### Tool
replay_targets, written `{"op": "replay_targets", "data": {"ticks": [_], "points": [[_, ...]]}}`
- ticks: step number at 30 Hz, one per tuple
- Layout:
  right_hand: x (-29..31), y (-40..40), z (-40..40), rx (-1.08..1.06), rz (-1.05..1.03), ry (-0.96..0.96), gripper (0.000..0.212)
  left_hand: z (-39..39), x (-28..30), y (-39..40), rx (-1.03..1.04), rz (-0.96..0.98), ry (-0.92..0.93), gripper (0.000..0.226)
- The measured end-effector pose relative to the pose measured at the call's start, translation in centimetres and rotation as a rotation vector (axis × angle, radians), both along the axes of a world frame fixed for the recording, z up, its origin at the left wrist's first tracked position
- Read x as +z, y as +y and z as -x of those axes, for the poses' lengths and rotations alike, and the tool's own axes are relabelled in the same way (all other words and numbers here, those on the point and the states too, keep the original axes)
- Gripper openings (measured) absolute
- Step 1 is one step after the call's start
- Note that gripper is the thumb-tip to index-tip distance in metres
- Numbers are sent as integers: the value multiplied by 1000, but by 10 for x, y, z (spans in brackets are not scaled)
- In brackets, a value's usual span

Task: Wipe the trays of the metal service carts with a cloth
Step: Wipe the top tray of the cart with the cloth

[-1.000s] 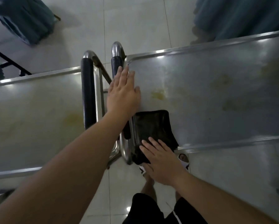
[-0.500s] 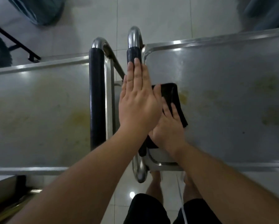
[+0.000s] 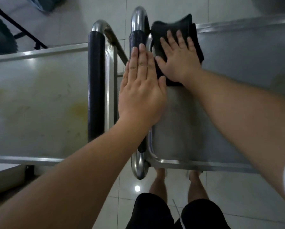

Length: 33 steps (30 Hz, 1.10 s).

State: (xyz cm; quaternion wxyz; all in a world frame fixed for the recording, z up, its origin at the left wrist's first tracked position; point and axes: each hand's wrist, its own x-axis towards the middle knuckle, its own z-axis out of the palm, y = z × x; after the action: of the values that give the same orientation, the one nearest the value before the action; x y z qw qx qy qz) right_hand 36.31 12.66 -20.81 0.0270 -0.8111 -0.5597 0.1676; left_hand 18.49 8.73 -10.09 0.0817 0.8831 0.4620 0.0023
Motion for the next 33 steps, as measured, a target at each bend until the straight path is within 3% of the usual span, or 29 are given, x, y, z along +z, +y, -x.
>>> {"op": "replay_targets", "data": {"ticks": [11,14,18,27,33], "points": [[-6,-274,105,60,36,31,75,-1,2,0,4,11,28,70],[-5,-306,100,107,44,44,74,-1,0,-2,17,9,5,68],[-4,-260,57,159,36,2,73,-2,1,-3,13,3,11,68],[-3,-65,-78,-17,42,-10,78,-3,-1,-3,-30,-88,89,67],[-1,-53,-92,-28,77,-11,80,-3,-3,-3,-30,-102,92,67]]}}
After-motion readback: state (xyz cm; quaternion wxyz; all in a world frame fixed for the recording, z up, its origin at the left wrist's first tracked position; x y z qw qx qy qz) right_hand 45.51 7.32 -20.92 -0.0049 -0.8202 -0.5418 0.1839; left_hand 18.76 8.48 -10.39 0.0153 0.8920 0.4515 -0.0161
